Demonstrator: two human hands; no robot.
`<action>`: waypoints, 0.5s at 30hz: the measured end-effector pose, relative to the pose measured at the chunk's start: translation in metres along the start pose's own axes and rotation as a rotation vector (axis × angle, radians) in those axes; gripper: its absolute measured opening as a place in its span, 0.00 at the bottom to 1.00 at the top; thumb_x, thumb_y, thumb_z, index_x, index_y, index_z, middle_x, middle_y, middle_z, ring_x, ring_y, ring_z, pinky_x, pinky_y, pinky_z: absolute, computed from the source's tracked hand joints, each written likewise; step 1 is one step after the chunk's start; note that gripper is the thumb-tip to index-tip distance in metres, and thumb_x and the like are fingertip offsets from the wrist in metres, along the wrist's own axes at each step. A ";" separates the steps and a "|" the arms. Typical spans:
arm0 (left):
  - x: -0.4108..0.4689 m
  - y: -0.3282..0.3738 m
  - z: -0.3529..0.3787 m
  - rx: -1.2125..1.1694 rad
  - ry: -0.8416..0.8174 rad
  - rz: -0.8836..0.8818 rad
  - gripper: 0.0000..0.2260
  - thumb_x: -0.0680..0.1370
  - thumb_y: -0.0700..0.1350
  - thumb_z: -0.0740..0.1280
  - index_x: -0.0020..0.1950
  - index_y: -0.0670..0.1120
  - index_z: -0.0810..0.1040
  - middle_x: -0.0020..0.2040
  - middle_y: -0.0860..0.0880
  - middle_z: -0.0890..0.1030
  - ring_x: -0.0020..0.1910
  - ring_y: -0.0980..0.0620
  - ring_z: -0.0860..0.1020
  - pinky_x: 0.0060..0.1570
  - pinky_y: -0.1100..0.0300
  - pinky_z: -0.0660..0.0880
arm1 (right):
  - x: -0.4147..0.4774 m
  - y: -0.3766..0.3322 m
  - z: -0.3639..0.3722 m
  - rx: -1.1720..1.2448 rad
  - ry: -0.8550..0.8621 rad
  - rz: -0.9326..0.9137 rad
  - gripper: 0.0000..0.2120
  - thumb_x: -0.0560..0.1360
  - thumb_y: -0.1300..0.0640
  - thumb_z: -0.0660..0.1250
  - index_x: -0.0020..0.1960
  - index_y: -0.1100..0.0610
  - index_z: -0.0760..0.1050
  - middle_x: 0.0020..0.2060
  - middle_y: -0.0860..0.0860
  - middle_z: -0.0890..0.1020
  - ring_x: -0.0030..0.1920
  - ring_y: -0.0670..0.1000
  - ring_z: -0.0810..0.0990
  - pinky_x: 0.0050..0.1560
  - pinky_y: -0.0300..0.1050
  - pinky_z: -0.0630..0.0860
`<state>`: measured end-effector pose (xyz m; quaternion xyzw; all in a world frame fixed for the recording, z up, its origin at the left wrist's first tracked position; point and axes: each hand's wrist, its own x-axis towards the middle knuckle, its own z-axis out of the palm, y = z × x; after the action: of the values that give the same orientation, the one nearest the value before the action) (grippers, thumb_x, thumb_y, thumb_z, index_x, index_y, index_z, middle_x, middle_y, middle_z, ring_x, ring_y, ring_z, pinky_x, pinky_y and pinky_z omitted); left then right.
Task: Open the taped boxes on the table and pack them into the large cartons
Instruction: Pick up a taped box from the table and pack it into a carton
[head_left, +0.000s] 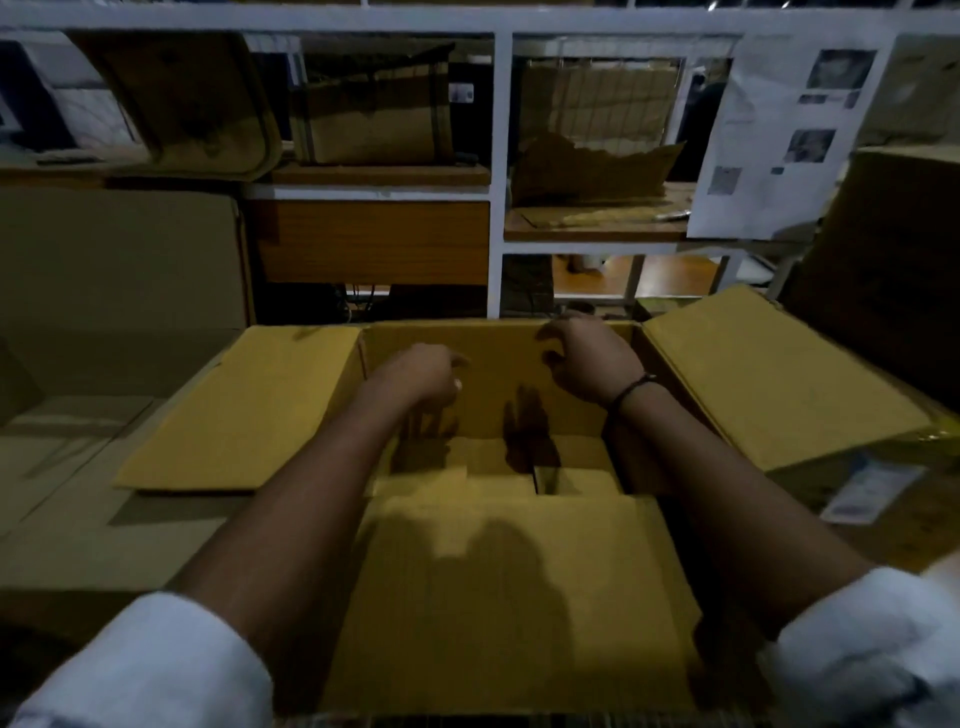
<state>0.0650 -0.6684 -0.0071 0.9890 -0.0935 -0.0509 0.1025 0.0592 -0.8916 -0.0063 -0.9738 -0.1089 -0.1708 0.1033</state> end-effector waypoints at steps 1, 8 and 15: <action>-0.017 0.008 0.002 -0.041 0.011 0.020 0.21 0.84 0.46 0.64 0.76 0.59 0.69 0.74 0.48 0.73 0.49 0.53 0.80 0.42 0.59 0.73 | -0.015 -0.010 -0.004 0.036 0.051 -0.029 0.16 0.78 0.57 0.69 0.65 0.51 0.77 0.64 0.50 0.77 0.61 0.51 0.77 0.52 0.41 0.77; -0.123 0.033 0.030 -0.320 0.224 0.124 0.15 0.84 0.50 0.63 0.70 0.62 0.76 0.66 0.59 0.79 0.50 0.59 0.79 0.44 0.62 0.76 | -0.115 -0.053 -0.017 0.251 0.094 -0.100 0.11 0.80 0.51 0.67 0.61 0.48 0.79 0.59 0.45 0.79 0.55 0.46 0.76 0.54 0.47 0.79; -0.172 0.020 0.057 -0.273 0.330 0.181 0.16 0.81 0.60 0.62 0.66 0.58 0.80 0.60 0.59 0.83 0.56 0.57 0.79 0.58 0.50 0.78 | -0.191 -0.057 -0.005 0.284 0.124 -0.086 0.14 0.80 0.45 0.62 0.62 0.47 0.79 0.57 0.45 0.81 0.54 0.44 0.76 0.53 0.43 0.77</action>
<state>-0.1138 -0.6646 -0.0442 0.9485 -0.1563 0.1087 0.2533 -0.1321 -0.8720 -0.0597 -0.9315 -0.1671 -0.2177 0.2388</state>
